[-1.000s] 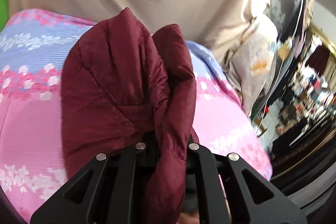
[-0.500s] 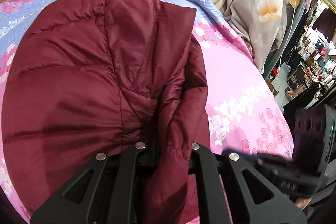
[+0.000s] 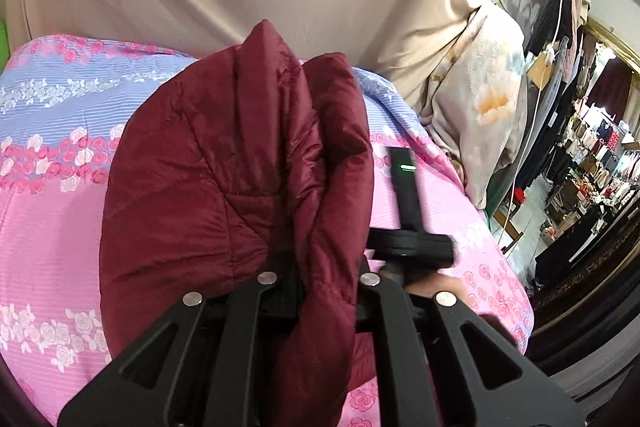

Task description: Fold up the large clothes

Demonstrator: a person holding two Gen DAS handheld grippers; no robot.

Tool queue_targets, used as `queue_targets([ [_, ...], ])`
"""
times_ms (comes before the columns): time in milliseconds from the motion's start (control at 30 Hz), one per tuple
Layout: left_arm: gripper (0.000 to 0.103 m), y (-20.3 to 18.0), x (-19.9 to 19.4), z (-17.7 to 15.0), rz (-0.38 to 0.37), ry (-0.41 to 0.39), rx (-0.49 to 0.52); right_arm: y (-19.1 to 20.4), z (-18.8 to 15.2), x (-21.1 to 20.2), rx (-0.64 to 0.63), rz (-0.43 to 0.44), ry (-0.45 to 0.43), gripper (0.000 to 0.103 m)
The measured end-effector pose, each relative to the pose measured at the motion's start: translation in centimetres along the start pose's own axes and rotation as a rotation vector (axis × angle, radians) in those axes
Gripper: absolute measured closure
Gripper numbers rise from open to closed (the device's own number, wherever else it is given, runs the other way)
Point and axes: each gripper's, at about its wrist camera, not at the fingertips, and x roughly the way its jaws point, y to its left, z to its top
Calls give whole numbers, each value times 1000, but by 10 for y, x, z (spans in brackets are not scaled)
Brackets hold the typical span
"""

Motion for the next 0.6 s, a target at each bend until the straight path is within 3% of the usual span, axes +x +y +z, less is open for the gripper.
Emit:
queue_targets([
  [100,95,-6,35,-4,13,62,-1,-1,6,34,-11,-50,51,102],
  [167,94,-6,60,-10,12,113,-15,-12,25,52,19,-34,46,102],
  [333,92,-8,110,-28,36,197,-19,-34,18,-5,64,-56,-58,95],
  [400,90,-12,123,-33,54,208,2,-40,8,-37,71,-102,-119,93],
  [500,73,-27,134,-41,102,190,89,-40,-1,-68,93,-70,-178,91],
  [567,39,-41,136,-45,91,180,153,-33,-1,-78,87,-64,-204,90],
  [600,35,-49,132,-47,91,170,185,-30,-2,-82,75,-62,-209,89],
])
